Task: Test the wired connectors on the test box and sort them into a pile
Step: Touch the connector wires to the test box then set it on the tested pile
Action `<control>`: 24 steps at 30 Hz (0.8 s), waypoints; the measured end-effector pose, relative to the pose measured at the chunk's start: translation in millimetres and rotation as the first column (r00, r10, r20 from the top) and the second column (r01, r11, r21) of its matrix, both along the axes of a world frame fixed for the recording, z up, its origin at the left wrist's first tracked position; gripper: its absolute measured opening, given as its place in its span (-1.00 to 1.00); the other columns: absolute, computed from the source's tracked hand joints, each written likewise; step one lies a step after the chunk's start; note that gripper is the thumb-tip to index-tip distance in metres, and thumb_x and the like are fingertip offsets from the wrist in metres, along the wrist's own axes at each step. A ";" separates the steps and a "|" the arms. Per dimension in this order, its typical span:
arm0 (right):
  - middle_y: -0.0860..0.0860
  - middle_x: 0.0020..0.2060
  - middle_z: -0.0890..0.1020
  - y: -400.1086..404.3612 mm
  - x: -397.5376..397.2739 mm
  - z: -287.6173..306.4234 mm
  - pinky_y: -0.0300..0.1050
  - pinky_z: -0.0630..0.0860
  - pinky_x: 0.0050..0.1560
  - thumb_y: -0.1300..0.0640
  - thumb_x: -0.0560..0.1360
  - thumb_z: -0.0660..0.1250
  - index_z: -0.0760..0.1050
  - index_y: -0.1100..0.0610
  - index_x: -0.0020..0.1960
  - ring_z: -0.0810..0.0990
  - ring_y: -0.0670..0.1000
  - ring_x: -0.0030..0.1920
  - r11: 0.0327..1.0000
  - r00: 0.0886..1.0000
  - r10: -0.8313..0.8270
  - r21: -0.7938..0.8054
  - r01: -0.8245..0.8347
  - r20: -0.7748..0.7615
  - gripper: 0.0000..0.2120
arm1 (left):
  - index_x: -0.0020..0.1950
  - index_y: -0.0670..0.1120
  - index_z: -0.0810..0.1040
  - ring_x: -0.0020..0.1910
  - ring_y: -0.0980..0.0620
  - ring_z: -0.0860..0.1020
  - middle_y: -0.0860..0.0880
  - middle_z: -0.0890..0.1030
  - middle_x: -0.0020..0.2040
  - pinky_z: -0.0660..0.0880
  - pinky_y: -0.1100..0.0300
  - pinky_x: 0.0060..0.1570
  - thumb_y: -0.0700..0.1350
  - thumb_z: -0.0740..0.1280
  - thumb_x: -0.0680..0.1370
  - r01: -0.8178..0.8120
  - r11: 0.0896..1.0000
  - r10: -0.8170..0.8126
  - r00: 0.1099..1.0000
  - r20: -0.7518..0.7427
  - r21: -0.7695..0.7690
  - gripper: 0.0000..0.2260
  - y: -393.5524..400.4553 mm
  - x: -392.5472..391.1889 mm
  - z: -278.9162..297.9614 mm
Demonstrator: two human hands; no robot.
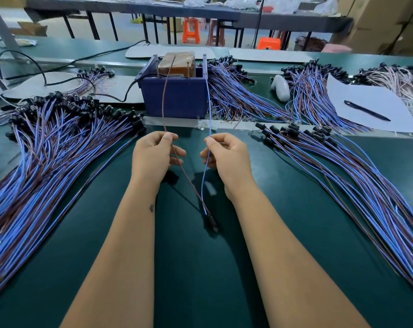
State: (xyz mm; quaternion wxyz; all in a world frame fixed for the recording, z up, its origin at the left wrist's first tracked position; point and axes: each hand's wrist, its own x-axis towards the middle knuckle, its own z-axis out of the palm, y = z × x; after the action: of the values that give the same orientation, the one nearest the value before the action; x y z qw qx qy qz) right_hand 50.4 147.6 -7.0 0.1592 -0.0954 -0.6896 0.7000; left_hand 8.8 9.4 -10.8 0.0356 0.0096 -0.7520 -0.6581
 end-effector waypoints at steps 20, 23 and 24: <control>-0.07 -0.46 0.59 -3.2 -1.5 -0.3 -0.34 0.47 -0.36 0.22 0.58 0.28 0.54 0.07 -0.16 0.52 -0.13 -0.43 0.999 0.999 0.029 0.017 -0.030 0.014 -0.84 | -0.07 -0.01 0.59 -0.54 0.14 0.50 0.06 0.63 -0.44 0.46 0.19 -0.31 -0.11 0.18 0.63 -0.184 0.982 0.185 0.983 -0.011 0.051 -0.80 -9.6 -5.8 -2.3; -0.06 -0.46 0.59 -3.7 -1.7 -0.9 -0.33 0.46 -0.35 0.23 0.57 0.28 0.54 0.07 -0.16 0.52 -0.12 -0.42 0.999 0.999 0.029 0.020 -0.030 0.013 -0.83 | -0.07 -0.01 0.59 -0.53 0.13 0.51 0.05 0.64 -0.43 0.50 0.14 -0.23 -0.11 0.18 0.63 -0.188 0.981 0.189 0.982 -0.009 0.054 -0.79 -9.9 -5.9 -2.0; -0.06 -0.46 0.59 -3.7 -1.8 -1.1 -0.33 0.47 -0.35 0.22 0.57 0.28 0.54 0.06 -0.16 0.52 -0.11 -0.41 0.999 0.999 0.029 0.022 -0.029 0.015 -0.83 | -0.07 0.00 0.59 -0.53 0.13 0.51 0.06 0.64 -0.43 0.49 0.14 -0.24 -0.11 0.18 0.63 -0.189 0.981 0.190 0.982 -0.010 0.048 -0.79 -10.1 -5.8 -1.9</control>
State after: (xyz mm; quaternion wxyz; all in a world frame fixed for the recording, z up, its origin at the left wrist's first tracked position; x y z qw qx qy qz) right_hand 48.6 143.9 -8.2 0.1451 -0.0885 -0.6997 0.6939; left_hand 3.0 -0.8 -12.7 0.1032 0.0773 -0.7318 -0.6692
